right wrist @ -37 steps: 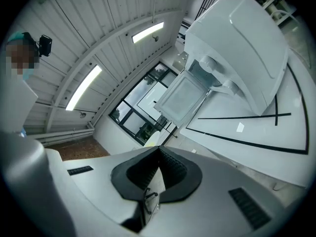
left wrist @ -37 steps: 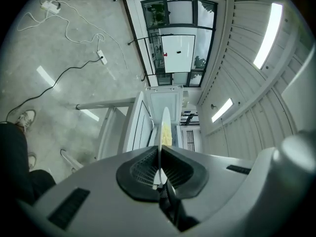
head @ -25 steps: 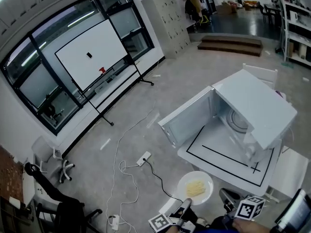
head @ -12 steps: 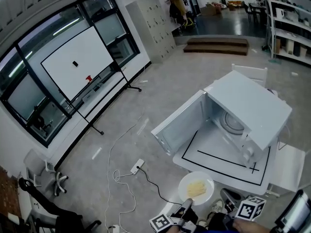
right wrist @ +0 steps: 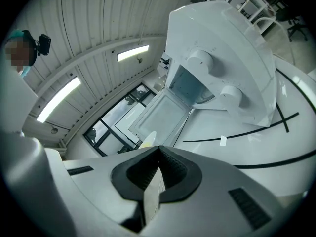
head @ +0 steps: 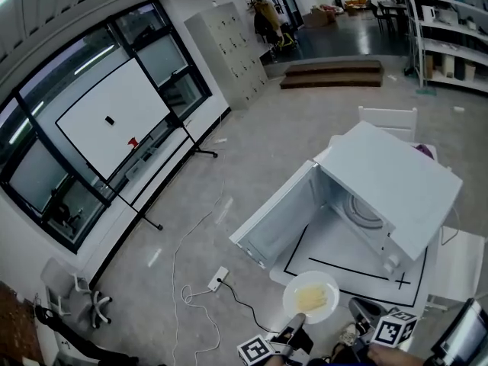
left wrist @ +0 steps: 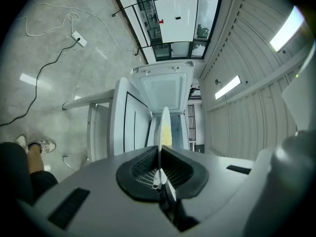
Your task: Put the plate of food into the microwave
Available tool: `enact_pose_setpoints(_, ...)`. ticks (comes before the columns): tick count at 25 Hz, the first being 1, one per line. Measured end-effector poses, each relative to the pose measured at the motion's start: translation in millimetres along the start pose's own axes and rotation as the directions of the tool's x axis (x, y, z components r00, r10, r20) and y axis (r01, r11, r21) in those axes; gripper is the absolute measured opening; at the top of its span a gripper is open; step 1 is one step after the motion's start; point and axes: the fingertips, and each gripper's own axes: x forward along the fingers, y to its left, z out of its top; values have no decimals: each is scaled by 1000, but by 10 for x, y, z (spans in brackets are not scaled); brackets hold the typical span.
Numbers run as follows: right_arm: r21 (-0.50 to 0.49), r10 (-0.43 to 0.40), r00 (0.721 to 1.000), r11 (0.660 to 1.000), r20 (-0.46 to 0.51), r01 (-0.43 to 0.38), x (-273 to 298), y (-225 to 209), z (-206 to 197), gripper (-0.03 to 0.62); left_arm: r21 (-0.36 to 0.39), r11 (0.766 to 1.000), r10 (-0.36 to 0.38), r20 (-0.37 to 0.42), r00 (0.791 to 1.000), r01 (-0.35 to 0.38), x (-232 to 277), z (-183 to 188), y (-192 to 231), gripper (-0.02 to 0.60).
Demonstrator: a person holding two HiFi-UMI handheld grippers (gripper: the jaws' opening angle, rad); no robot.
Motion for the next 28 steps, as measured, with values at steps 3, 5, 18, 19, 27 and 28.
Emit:
enact_pose_setpoints(3,12,-16,1000,1000,8,16,115,-106,96,0,15,1000,11,-26,1000,-11,210,90,-45,15)
enact_pose_setpoints(5,20,-23,1000,1000,18,22,186,-180,166,0,24,1000,19,-43,999,-18,355,144,-64,15)
enact_pose_setpoints(18,33,-90,993,996,71,87,324,-563,436,0,100,994,61,-178,982,-44,1374,242,11,15)
enact_pose_setpoints(19,25,-100,992,995,79,99,321,-565,453,0,107,993,61,-194,979,-41,1453,241,-9,15)
enact_pose_setpoints(27,52,-191,969,981,157,185,357,-602,545,0,136,990,77,-306,949,-36,1907,277,-84,15)
enact_pose_setpoints(28,52,-198,966,980,165,192,370,-609,557,0,135,990,79,-314,946,-38,1945,290,-74,15)
